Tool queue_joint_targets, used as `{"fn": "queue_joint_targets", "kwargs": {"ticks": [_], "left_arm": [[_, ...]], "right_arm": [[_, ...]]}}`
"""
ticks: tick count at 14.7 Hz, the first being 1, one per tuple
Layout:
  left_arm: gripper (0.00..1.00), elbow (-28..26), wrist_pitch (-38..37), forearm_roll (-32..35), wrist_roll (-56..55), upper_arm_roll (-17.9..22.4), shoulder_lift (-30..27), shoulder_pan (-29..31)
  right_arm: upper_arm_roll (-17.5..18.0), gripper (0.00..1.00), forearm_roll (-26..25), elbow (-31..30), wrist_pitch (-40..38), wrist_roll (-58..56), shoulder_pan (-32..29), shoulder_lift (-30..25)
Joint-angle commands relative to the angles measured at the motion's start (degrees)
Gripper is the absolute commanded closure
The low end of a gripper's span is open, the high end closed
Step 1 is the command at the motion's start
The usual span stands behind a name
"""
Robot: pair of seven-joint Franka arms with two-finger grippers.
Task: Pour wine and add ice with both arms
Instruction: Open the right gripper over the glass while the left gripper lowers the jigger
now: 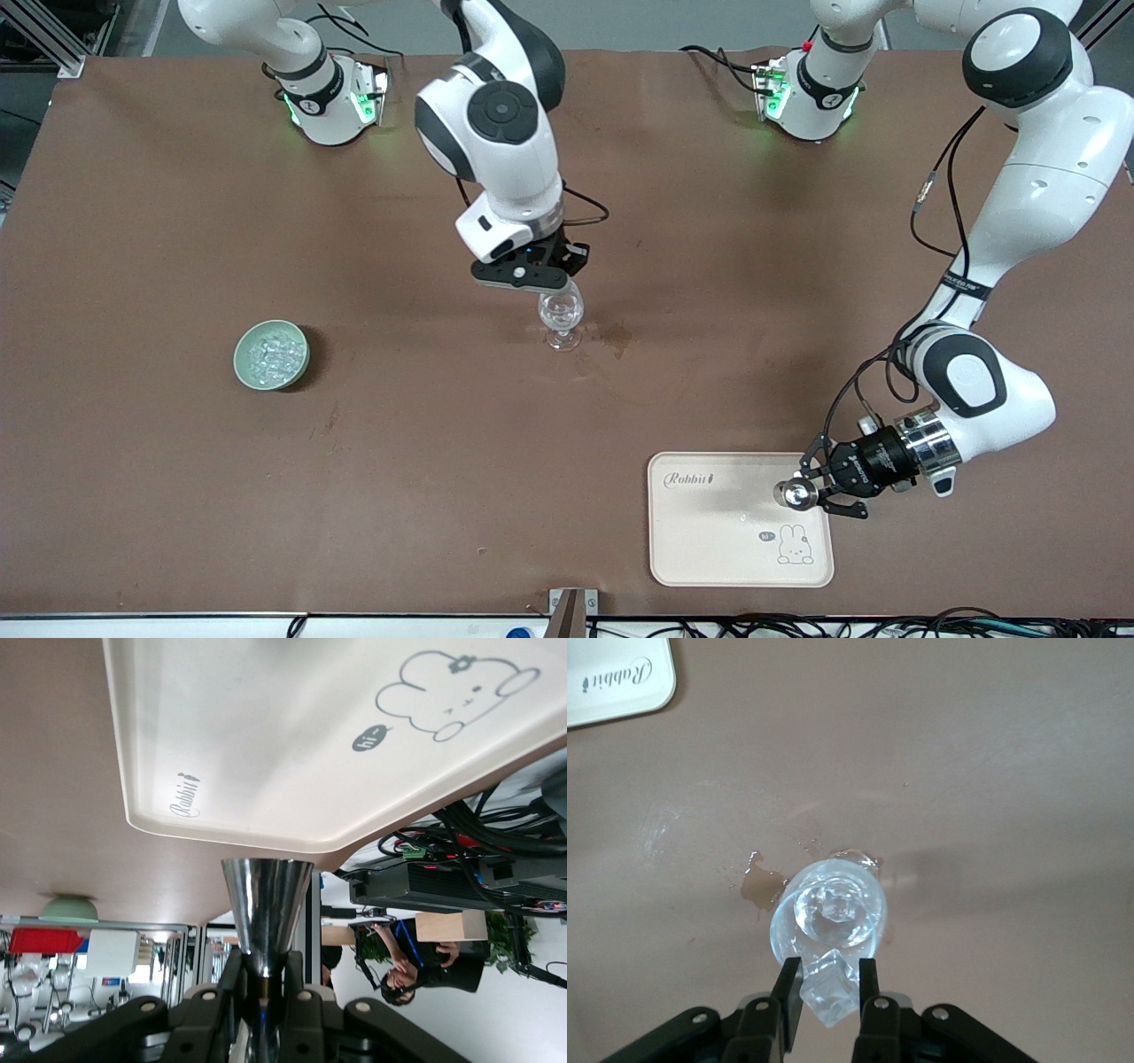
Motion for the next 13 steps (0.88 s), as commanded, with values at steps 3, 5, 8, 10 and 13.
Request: {"fn": "queue_joint_targets", "kwargs": {"ticks": [3,5,8,10,13], "left_arm": [[1.00,1.1,-0.1,-4.4,5.6,0.7,3.1,0.2],[1.00,1.2,-0.1,-4.4,6.3,0.8,3.8,0.2],[1.00,1.2,-0.1,-4.5,7.7,0.8,5.2,0.3],[0.99,1.3,-0.1,-5.4,7.7,1.0,5.5,0.3],[0.99,1.4,0.0,-6.6,9.1,1.1,6.2,0.3]], "right_arm": [[-0.7,0.97,-1.5,2.5,-0.2,1.1,0.5,2.6],[-0.7,0.97,-1.6,2.8,0.0,1.1,0.5,3.4],[-0.7,0.96,-1.6,3.0,2.0,1.1,0.5,3.9],[-0.7,0.88,-1.6,3.0,2.0,1.1,0.6,4.2],[-0.7,0.42,-1.7,3.0,2.0,1.0,0.8,4.2]]}}
